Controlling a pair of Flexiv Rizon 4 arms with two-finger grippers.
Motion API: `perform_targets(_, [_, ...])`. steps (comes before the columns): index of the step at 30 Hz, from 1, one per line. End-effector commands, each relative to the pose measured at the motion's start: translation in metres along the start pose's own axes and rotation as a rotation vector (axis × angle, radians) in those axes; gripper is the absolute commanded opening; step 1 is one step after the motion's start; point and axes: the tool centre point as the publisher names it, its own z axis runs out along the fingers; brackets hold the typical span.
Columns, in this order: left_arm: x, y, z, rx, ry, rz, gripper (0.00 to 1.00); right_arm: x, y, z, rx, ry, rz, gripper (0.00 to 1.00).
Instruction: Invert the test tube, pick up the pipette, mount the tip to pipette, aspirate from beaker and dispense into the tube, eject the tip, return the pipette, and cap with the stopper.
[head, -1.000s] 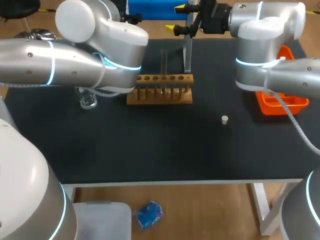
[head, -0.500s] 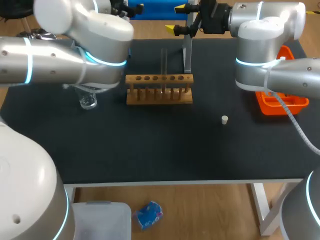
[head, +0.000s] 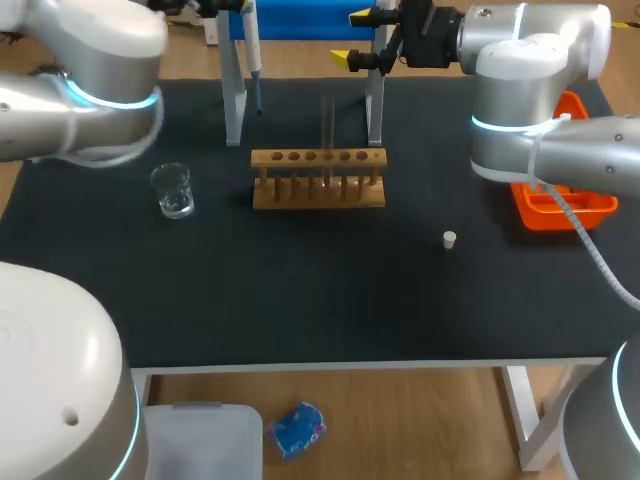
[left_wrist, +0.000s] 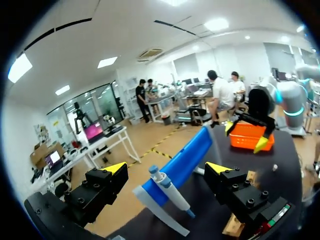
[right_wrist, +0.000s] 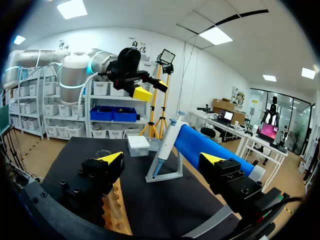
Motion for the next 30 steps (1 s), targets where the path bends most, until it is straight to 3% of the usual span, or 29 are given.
perform_targets(1, [-0.007, 0.011, -0.02, 0.18, 0.441, 0.074, 1.0, 0.0, 0.0, -0.001, 0.001, -0.001, 0.0, 1.0])
perform_targets(3, [-0.008, 0.016, -0.024, 0.169, 0.456, 0.083, 1.0, 0.0, 0.0, -0.001, 0.001, -0.001, 0.0, 1.0])
perform_targets(5, [-0.007, 0.021, -0.023, 0.118, 0.386, 0.1, 1.0, 0.0, 0.0, -0.001, 0.001, -0.001, 0.0, 1.0])
perform_targets(19, [-0.003, 0.022, -0.027, 0.128, 0.397, 0.135, 1.0, 0.004, 0.003, -0.002, -0.002, 0.017, -0.022, 1.0])
perform_targets(24, [-0.001, 0.017, -0.05, 0.111, 0.408, 0.229, 1.0, 0.019, 0.006, -0.031, -0.032, 0.042, -0.038, 1.0])
perform_targets(30, [0.002, 0.015, -0.062, 0.129, 0.417, 0.276, 1.0, 0.042, -0.004, -0.067, -0.025, 0.082, -0.063, 1.0])
